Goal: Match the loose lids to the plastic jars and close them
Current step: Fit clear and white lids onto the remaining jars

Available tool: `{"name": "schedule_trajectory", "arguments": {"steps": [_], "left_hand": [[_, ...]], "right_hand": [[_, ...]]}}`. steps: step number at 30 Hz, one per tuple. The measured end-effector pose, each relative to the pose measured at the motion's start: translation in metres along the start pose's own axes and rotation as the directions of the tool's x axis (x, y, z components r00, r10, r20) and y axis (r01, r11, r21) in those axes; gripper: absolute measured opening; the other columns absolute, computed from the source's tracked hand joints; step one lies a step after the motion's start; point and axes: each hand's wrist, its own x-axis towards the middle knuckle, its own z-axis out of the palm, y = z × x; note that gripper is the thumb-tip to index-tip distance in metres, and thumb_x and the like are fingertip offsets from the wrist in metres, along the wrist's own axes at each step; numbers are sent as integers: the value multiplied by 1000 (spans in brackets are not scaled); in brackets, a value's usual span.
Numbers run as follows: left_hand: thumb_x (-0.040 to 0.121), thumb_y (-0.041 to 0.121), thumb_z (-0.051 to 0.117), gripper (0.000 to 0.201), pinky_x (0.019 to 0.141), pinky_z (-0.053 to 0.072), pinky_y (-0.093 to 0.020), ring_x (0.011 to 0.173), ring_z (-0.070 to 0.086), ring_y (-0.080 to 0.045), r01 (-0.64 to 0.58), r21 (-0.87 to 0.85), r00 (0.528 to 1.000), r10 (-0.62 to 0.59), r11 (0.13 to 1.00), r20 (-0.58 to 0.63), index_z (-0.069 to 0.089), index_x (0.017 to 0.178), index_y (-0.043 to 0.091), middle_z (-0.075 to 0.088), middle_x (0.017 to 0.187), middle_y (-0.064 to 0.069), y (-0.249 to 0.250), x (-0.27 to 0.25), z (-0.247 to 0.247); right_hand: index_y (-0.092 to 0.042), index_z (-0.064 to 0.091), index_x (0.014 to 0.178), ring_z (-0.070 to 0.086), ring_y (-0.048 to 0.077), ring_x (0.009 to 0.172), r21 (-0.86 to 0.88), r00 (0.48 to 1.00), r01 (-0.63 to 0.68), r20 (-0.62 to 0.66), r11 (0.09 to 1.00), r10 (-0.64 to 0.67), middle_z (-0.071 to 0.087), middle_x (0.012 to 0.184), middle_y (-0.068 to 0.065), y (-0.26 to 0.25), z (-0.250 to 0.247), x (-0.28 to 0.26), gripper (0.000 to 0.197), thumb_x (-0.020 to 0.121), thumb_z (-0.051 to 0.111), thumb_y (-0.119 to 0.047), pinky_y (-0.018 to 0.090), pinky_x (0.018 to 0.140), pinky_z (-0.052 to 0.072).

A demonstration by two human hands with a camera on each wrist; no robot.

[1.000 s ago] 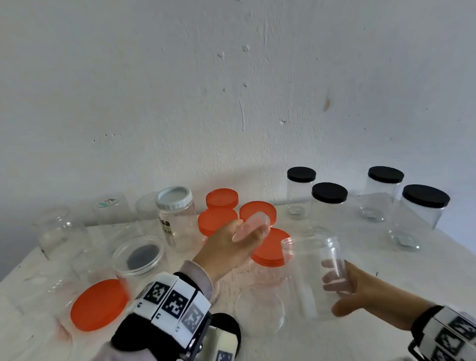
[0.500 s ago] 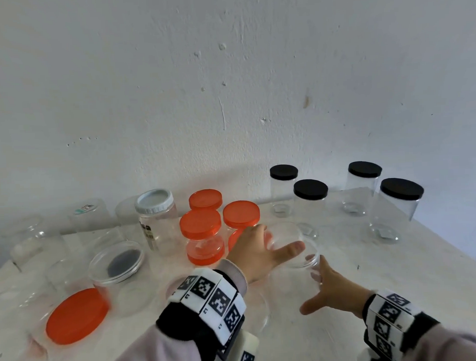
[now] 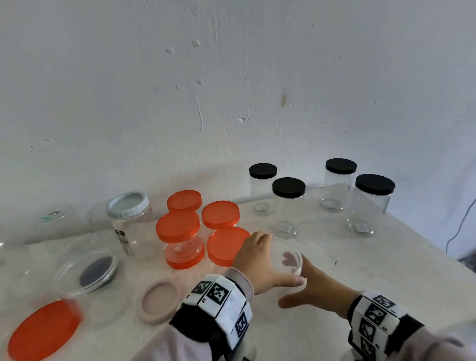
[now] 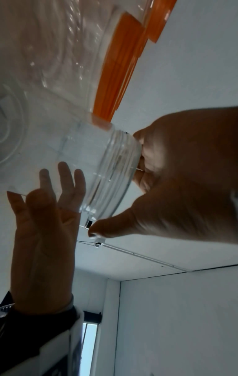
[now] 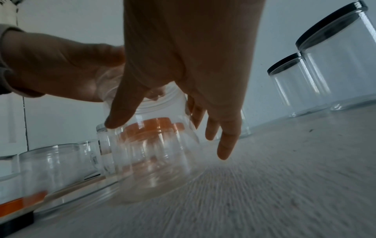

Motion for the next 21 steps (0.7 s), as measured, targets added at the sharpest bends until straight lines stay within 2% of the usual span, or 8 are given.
{"name": "schedule_trajectory", "arguments": {"steps": [4, 7, 12, 14, 16, 17, 19, 21], "left_hand": [[67, 62, 72, 105, 111, 19, -28, 136, 24, -18, -4, 33, 1000, 4, 999, 15, 23, 145, 10, 25, 149, -2, 0, 2, 6], [67, 62, 72, 108, 111, 19, -29, 137, 23, -18, -6, 26, 1000, 5, 1000, 26, 20, 146, 10, 23, 150, -2, -2, 1, 8], [64, 67, 70, 128, 117, 5, -33, 146, -2, -18, 4, -25, 998, -2, 1000, 65, -8, 150, 13, -8, 159, -1, -9, -5, 9], [62, 66, 72, 130, 115, 6, -30, 146, -4, -16, 30, -125, 999, -26, 992, 29, -10, 150, 18, -10, 159, 2, -18, -12, 11], [60, 65, 75, 129, 109, 10, -21, 144, 3, -11, 26, -223, 998, -38, 974, -53, -7, 150, 23, -2, 158, 9, -28, -22, 15], [59, 64, 77, 128, 106, 11, -18, 143, 8, -8, 20, -252, 995, -45, 968, -93, -4, 150, 24, 3, 157, 11, -33, -27, 18], [60, 62, 77, 122, 107, 17, -17, 138, 19, -9, 30, -268, 988, -69, 963, -136, 4, 150, 24, 14, 153, 10, -41, -36, 26], [60, 61, 78, 114, 107, 27, -20, 130, 31, -9, 69, -309, 986, -113, 949, -127, 15, 147, 22, 26, 148, 6, -47, -41, 36]], "right_hand": [[-40, 25, 127, 39, -15, 110, 21, 1000, -4, 6, 1000, 4, 39, 123, -27, 0, -3, -5, 90, 65, 89, -26, -4, 72, 37], [-39, 24, 127, 40, -13, 111, 1, 1000, 2, 15, 1000, -2, 39, 124, -25, -2, -4, -7, 89, 66, 88, -24, -3, 72, 37], [-37, 20, 134, 41, -7, 113, -56, 995, -21, 95, 998, 27, 38, 126, -21, -6, -15, -11, 95, 67, 87, -23, -2, 74, 38], [-37, 20, 139, 37, 3, 127, -62, 992, -21, 126, 998, 28, 38, 135, -16, -12, -25, -14, 102, 65, 88, -25, 8, 91, 40], [-36, 13, 146, 23, 10, 139, -82, 992, -11, 128, 997, 21, 28, 148, -15, -23, -36, -17, 116, 61, 90, -31, 32, 112, 30], [-37, 10, 148, 19, 10, 141, -100, 992, 4, 129, 995, 9, 23, 151, -16, -30, -41, -18, 120, 59, 91, -35, 38, 116, 25], [-39, 10, 149, 17, 9, 141, -164, 990, 51, 140, 985, -27, 18, 153, -17, -45, -47, -16, 119, 60, 90, -39, 39, 118, 21], [-40, 12, 148, 17, 8, 140, -275, 985, 102, 164, 956, -58, 15, 154, -17, -61, -46, -11, 114, 62, 88, -43, 34, 117, 21]]}}
